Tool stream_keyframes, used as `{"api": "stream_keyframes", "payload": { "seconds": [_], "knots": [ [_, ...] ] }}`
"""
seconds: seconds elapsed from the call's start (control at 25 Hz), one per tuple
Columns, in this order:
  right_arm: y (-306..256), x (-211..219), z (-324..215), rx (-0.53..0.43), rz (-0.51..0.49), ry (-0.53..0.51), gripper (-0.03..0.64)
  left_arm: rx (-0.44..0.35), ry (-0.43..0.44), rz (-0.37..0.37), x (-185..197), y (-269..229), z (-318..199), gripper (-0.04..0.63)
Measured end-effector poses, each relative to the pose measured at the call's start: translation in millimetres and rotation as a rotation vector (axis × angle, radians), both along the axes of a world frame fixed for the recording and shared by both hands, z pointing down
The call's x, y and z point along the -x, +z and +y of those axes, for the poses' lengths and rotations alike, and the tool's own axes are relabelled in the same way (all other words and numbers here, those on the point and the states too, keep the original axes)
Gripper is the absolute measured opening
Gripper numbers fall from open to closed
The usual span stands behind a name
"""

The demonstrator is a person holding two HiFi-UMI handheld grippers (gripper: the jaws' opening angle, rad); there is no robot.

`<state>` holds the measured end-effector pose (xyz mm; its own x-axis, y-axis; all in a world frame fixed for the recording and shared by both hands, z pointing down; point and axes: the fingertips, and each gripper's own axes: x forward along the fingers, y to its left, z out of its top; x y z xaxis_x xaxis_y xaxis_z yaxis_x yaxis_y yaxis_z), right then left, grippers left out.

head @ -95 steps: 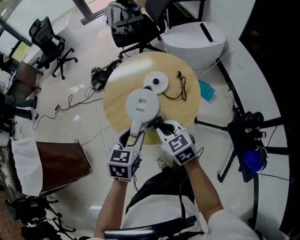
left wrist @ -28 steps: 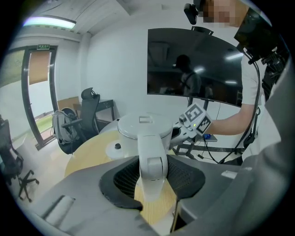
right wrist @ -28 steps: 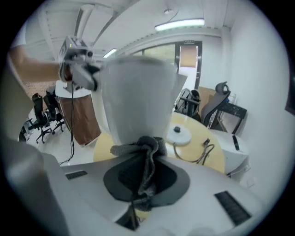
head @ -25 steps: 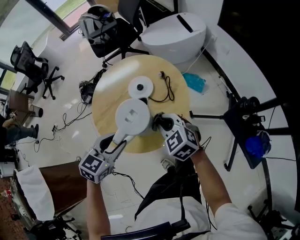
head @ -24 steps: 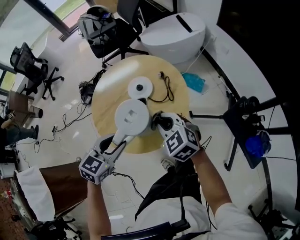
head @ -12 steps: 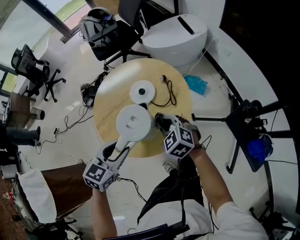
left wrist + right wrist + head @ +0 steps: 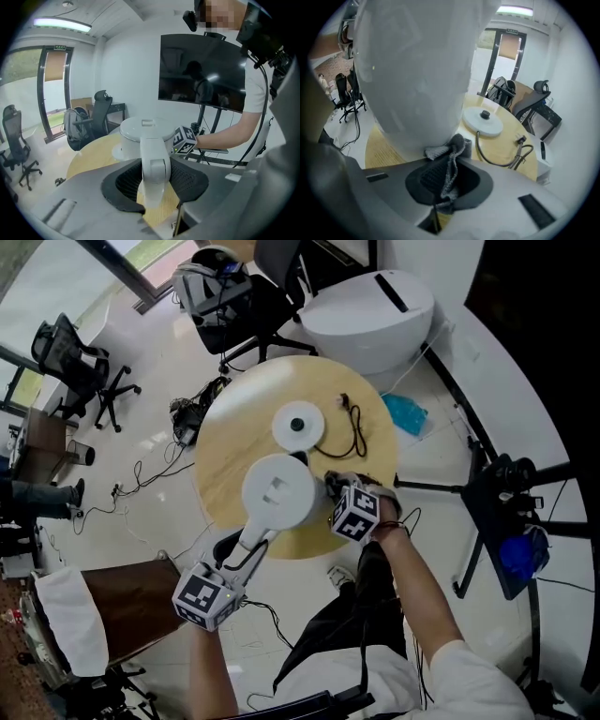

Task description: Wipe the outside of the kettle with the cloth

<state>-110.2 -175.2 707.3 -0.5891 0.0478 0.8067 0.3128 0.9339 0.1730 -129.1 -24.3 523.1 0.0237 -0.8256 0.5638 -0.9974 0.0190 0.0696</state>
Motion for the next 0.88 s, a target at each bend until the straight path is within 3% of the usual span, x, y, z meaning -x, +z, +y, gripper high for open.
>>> {"api": "stream_keyframes", "payload": {
  "seconds": [0.28, 0.56, 0.88],
  "knots": [
    [-125, 17, -6, 0.080, -0.295, 0.016, 0.031, 0.003, -0.074, -0.021, -1, 3, 0, 0.167],
    [-192, 17, -5, 0.076, -0.394, -0.023, 0.031, -0.016, -0.260, -0.003, -12, 5, -5, 0.166],
    [-229, -8, -14, 0.362, -0.485, 0.137, 0.031, -0.024, -0.511, 0.026, -27, 11, -20, 0.167]
  ]
}}
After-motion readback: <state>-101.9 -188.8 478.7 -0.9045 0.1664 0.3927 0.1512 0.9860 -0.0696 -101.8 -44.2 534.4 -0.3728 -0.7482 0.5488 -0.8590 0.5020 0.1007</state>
